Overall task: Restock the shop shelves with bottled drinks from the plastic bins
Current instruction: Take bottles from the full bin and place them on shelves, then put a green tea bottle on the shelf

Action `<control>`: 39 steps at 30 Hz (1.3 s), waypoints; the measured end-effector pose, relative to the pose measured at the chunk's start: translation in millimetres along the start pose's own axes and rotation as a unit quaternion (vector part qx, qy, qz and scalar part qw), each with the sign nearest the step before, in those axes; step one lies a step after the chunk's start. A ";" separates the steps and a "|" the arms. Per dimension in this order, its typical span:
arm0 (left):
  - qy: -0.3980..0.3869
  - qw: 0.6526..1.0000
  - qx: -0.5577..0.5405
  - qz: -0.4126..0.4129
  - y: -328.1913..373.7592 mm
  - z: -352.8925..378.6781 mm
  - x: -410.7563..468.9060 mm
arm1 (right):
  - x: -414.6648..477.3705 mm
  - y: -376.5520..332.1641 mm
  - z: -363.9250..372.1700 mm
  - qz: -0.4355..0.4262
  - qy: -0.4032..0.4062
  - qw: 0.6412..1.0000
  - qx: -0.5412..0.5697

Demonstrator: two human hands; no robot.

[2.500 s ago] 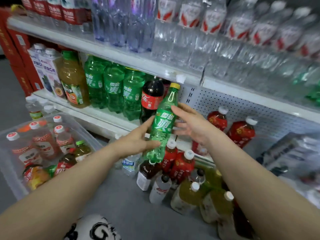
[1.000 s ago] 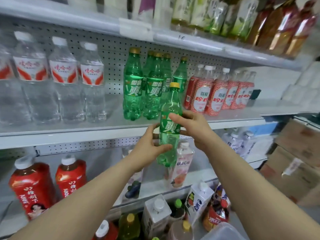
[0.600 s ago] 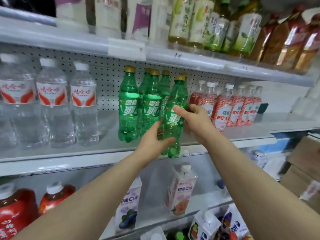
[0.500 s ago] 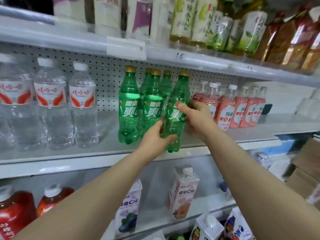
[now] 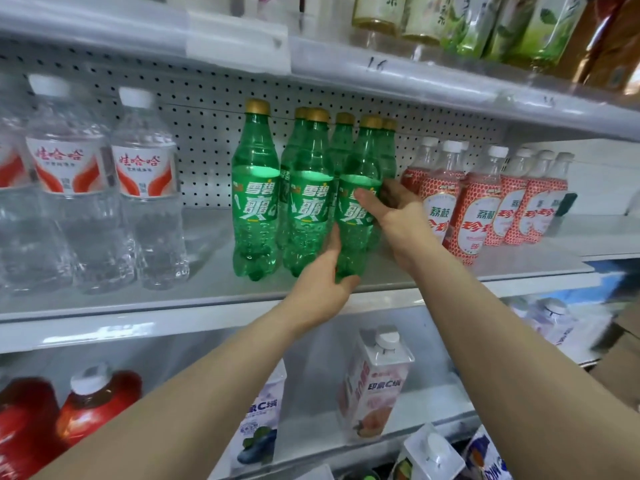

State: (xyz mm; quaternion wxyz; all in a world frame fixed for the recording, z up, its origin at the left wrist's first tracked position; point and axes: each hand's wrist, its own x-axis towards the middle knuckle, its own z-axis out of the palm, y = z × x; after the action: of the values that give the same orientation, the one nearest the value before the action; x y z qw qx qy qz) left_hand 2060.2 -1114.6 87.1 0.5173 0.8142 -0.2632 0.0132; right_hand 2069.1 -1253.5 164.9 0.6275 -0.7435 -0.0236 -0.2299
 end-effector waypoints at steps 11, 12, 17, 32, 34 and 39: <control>0.007 1.000 0.002 0.011 -10.5 6.8 3.5 | -27.9 68.5 -3.8 0.036 -0.020 0.996 -0.081; 0.006 1.000 0.006 0.010 -9.5 6.8 4.1 | -26.9 67.6 -3.2 0.038 -0.017 0.994 -0.098; 0.007 1.000 0.024 0.003 -5.2 9.4 7.5 | -22.8 63.3 -1.6 0.061 -0.015 0.989 -0.132; 0.009 0.998 -0.056 0.013 -12.7 -27.6 -66.2 | -90.0 44.1 20.4 0.040 0.048 0.963 -0.262; 0.028 0.998 -0.054 0.016 -15.9 -40.2 -85.1 | -108.8 38.9 31.6 0.044 0.042 0.968 -0.245; 0.075 0.996 -0.045 0.009 -30.7 -80.1 -136.7 | -155.1 30.2 76.3 0.036 0.003 0.972 -0.231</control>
State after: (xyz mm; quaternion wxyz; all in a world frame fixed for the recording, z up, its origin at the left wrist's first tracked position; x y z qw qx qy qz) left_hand 1976.2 -979.8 58.5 0.5713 0.7847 -0.2310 0.0669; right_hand 1964.1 -1148.5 71.2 0.4464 -0.8682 0.0593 -0.2082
